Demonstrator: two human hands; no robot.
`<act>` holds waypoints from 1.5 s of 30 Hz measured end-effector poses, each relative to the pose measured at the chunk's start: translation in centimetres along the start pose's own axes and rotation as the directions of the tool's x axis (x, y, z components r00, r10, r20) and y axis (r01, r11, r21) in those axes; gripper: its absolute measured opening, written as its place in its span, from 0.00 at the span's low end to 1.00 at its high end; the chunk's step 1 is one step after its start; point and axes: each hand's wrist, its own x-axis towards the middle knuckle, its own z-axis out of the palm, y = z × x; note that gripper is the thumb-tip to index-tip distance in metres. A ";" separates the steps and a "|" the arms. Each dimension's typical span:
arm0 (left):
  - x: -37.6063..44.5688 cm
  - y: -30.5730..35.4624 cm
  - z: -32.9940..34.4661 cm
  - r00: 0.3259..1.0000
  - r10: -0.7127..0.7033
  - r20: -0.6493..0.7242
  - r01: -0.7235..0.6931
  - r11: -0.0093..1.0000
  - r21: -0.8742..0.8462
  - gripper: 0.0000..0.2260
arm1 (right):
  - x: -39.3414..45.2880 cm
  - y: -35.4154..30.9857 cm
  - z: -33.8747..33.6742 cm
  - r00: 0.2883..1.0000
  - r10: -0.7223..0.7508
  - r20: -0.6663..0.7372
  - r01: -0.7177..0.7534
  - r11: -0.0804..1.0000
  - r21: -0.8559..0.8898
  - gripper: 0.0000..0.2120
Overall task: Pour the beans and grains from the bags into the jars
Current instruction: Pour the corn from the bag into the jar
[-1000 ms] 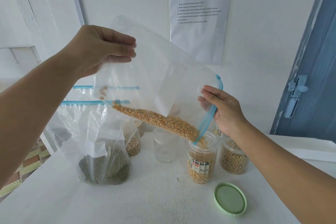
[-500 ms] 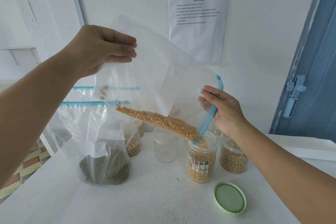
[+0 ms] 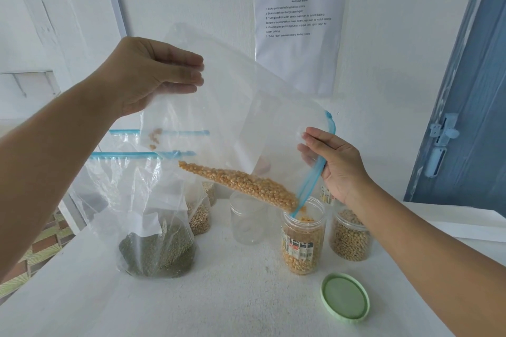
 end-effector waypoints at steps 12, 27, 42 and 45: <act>0.1 -0.2 0.0 1.000 -0.004 0.000 0.004 1.000 -0.006 0.12 | -0.1 0.1 0.2 1.000 0.004 -0.017 -0.004 1.000 0.002 0.09; 0.3 -0.2 0.2 1.000 -0.007 0.003 0.007 1.000 -0.003 0.12 | -0.1 0.1 -0.1 1.000 0.005 -0.020 -0.005 1.000 0.007 0.09; 0.2 0.0 0.4 1.000 -0.007 0.009 0.007 1.000 0.004 0.12 | -0.1 0.1 -0.1 1.000 0.003 -0.016 -0.003 1.000 0.014 0.10; 0.3 0.1 0.5 1.000 -0.007 0.007 0.007 1.000 -0.003 0.12 | -0.1 0.1 -0.3 1.000 0.003 -0.025 -0.003 1.000 0.009 0.10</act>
